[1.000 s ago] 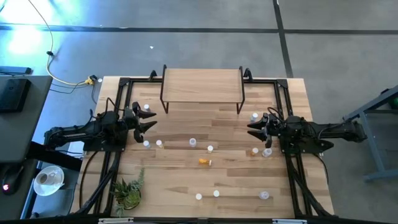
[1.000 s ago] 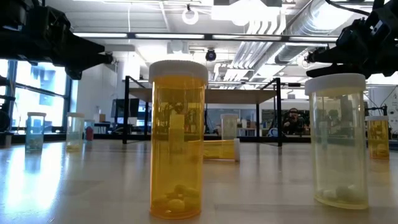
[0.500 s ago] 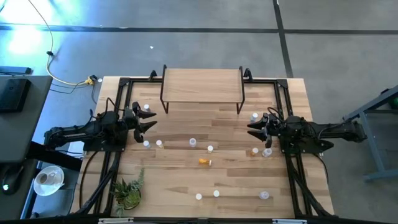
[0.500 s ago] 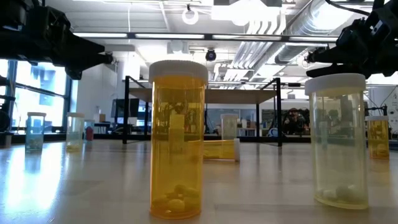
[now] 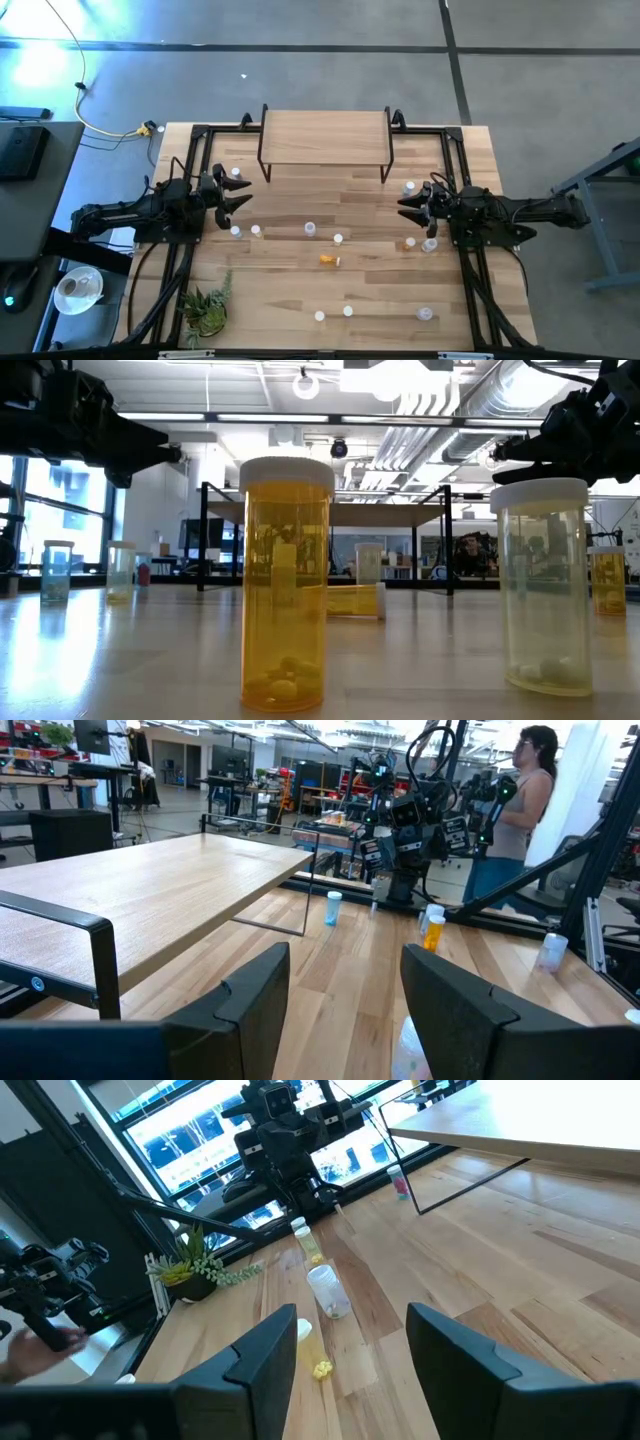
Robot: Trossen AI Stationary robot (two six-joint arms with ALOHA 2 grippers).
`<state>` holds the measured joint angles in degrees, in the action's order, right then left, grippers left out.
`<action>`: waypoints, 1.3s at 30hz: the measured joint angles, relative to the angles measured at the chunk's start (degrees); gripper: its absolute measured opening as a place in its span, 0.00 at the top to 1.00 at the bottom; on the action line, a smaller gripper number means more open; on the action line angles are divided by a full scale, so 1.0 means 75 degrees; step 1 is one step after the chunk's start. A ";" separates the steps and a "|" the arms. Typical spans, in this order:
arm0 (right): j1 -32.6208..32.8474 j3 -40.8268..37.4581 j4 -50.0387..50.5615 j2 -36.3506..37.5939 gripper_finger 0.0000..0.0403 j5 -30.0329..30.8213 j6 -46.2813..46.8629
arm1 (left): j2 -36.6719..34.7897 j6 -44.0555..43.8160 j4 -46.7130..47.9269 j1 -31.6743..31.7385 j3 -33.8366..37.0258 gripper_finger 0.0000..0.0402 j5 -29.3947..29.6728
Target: Pick and place medicine bottles onto shelf by color
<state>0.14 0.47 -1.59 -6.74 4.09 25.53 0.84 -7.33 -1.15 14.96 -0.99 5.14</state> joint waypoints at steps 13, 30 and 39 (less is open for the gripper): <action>0.0000 0.0000 -0.0002 0.0003 0.55 0.0001 0.0002 | 0.0000 0.0003 -0.0057 -0.0001 0.0000 0.54 0.0001; 0.0000 0.0000 -0.0002 0.0003 0.55 -0.0002 0.0002 | 0.0000 -0.0283 -0.0052 0.0000 0.0003 0.54 0.0431; 0.0002 0.0000 -0.0001 0.0002 0.55 -0.0001 0.0000 | 0.0000 -0.0630 -0.0088 0.0000 0.0003 0.46 0.0489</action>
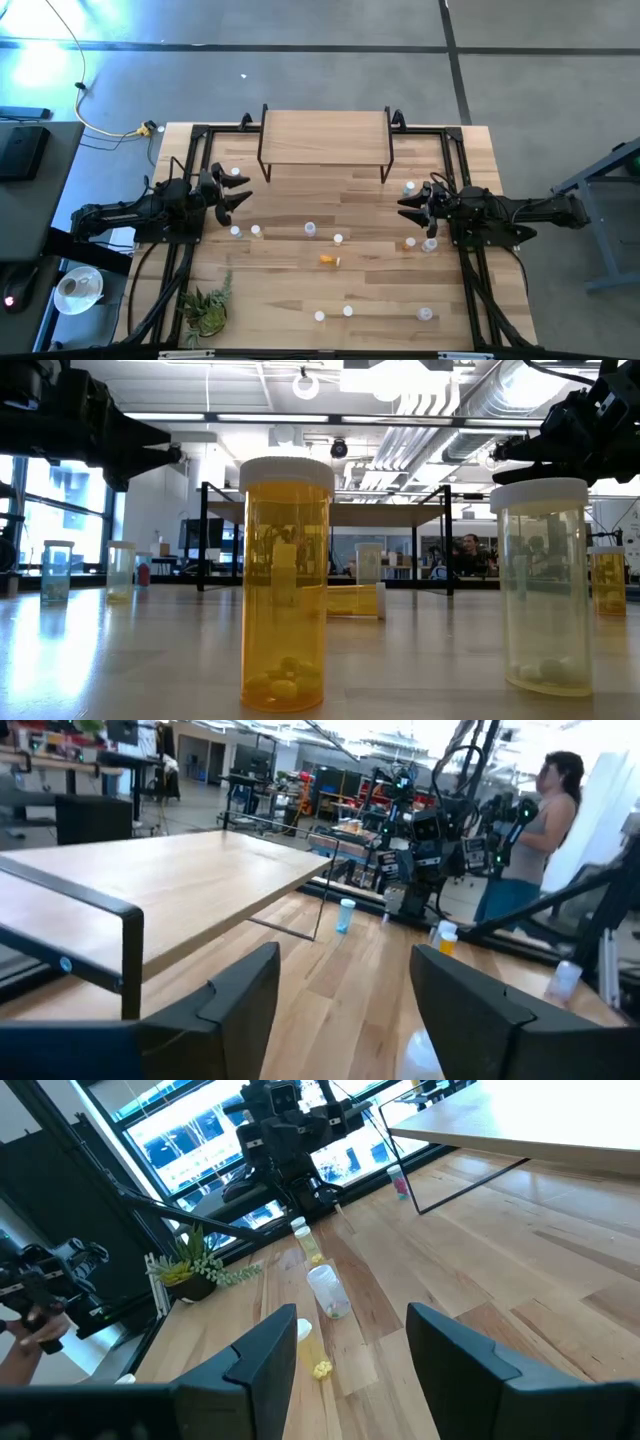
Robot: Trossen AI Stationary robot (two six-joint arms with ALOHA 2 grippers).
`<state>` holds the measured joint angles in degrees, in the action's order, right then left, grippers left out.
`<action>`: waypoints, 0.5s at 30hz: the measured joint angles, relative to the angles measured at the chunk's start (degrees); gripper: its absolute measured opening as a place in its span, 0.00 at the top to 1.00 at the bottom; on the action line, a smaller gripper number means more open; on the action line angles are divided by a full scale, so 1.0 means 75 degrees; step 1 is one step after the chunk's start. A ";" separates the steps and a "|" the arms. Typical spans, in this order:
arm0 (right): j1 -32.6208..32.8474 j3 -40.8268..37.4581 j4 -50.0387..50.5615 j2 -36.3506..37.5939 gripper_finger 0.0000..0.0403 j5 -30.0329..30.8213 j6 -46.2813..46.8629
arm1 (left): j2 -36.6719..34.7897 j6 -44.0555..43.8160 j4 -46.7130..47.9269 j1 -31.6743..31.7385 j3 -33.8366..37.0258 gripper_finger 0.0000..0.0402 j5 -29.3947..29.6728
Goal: Pick and place medicine bottles onto shelf by color
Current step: Put the top left yellow pill bottle on the shelf
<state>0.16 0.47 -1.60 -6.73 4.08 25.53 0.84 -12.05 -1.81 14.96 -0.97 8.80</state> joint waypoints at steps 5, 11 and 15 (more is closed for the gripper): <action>0.0000 0.0000 0.0002 0.0000 0.55 -0.0001 0.0000 | 0.0003 0.0043 -0.0942 0.0000 0.0000 0.45 0.0097; -0.0001 0.0000 -0.0001 0.0000 0.55 0.0001 0.0001 | 0.0021 0.0384 -0.1808 0.0000 -0.0240 0.45 0.0113; 0.0000 0.0000 0.0000 -0.0002 0.55 0.0002 -0.0001 | 0.0367 0.0493 -0.1105 0.0000 -0.0860 0.45 0.0113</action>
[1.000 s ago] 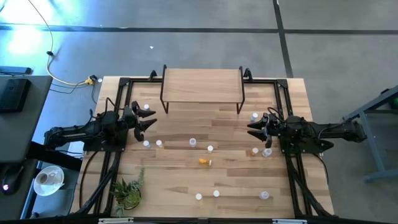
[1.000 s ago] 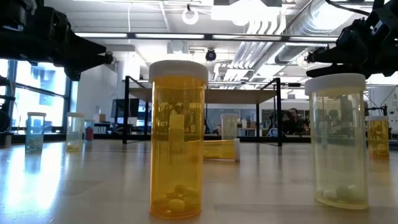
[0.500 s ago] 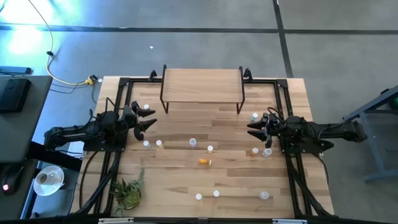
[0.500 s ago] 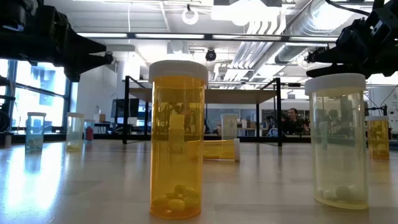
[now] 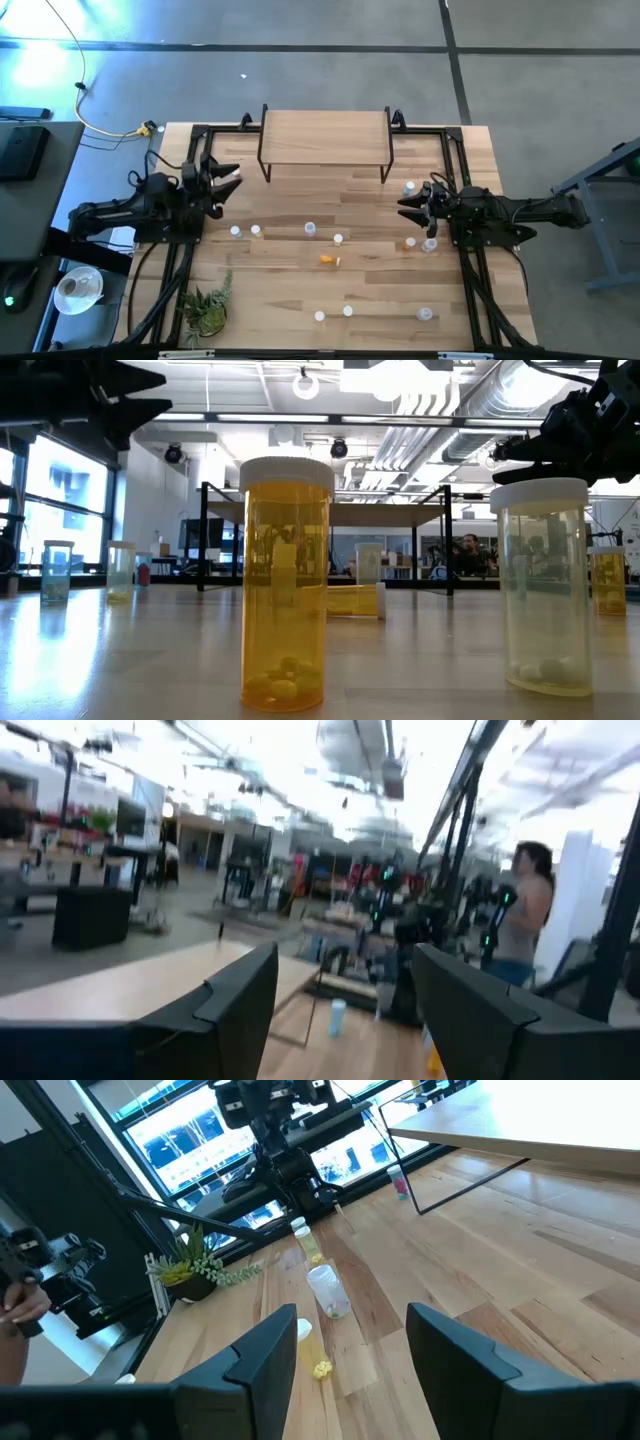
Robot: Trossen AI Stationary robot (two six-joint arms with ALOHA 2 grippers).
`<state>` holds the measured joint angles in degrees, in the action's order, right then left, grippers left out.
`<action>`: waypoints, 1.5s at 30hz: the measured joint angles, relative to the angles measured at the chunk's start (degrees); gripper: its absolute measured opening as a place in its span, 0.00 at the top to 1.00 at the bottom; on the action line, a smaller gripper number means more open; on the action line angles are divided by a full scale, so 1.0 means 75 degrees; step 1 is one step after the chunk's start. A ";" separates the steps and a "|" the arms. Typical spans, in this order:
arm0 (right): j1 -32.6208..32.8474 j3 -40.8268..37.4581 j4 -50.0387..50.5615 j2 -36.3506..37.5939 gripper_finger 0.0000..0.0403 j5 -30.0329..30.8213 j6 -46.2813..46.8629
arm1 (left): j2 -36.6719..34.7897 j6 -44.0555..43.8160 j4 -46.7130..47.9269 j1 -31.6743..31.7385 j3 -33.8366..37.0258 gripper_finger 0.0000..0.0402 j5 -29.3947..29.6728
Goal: Pick and place medicine bottles onto shelf by color
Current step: Put the top left yellow pill bottle on the shelf
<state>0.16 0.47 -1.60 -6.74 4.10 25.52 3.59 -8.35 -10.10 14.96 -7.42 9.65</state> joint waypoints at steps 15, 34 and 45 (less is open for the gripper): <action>-0.0001 0.0000 0.0002 0.0000 0.55 -0.0003 0.0001 | 0.3572 0.0182 0.3923 0.0000 -0.3440 0.45 -0.0015; 0.0001 0.0000 -0.0001 0.0000 0.55 -0.0003 0.0002 | 0.6423 -0.0509 0.7360 -0.1285 -0.4875 0.45 -0.0944; 0.0000 0.0000 0.0001 0.0000 0.55 -0.0001 0.0000 | 0.7414 -0.0859 0.7441 -0.2022 -0.4875 0.45 -0.0792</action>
<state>0.15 0.47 -1.59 -6.74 4.09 25.52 59.20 -14.80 45.71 -0.20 -43.99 3.71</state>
